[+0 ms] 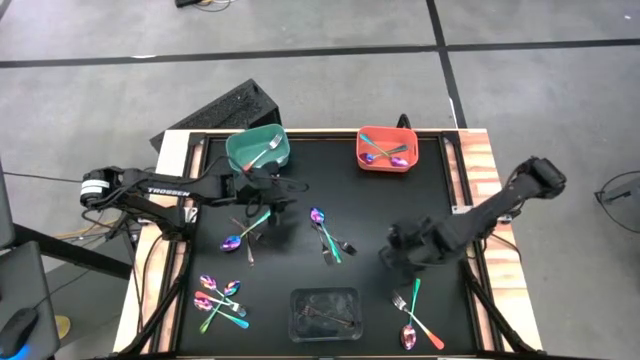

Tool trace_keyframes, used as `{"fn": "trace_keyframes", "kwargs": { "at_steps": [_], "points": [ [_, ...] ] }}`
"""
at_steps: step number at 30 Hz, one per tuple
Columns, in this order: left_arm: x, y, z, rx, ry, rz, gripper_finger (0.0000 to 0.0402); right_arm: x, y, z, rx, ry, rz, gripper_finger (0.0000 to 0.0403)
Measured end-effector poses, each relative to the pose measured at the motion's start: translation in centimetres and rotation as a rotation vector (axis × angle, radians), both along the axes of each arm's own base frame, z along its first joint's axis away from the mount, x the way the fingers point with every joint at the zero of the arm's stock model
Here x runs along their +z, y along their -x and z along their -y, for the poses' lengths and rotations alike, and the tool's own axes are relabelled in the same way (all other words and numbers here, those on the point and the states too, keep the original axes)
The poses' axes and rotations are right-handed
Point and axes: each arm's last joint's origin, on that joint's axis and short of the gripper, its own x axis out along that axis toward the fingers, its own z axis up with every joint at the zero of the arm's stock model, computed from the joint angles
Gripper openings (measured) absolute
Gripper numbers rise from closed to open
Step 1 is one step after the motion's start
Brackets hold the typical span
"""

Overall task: Sort silverware by color (type)
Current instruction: Put the blue spoon into the orange bin

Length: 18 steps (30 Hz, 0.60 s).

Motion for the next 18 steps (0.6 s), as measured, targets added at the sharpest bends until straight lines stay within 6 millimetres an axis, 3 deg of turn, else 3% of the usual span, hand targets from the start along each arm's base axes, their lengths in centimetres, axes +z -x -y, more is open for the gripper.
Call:
{"fn": "trace_keyframes", "kwargs": {
  "at_steps": [3, 7, 12, 18],
  "points": [
    [0.3, -0.1, -0.2, 0.010, -0.015, 0.032, 0.0149, 0.8, 1.1, -0.2, -0.090, 0.044, 0.078, 0.0070],
    [0.8, -0.4, -0.4, 0.011, -0.024, 0.092, 0.0149, 0.2, 0.0, 0.3, -0.132, 0.072, 0.088, 0.0069],
    [1.0, -0.6, -0.4, 0.013, -0.017, 0.126, 0.0149, -2.0, -4.0, 1.5, -0.084, 0.090, 0.065, 0.0069],
    [0.9, -0.5, -0.3, 0.033, 0.028, 0.119, 0.0149, -3.4, -9.6, 4.5, 0.094, 0.050, 0.164, 0.0078]
  ]
}}
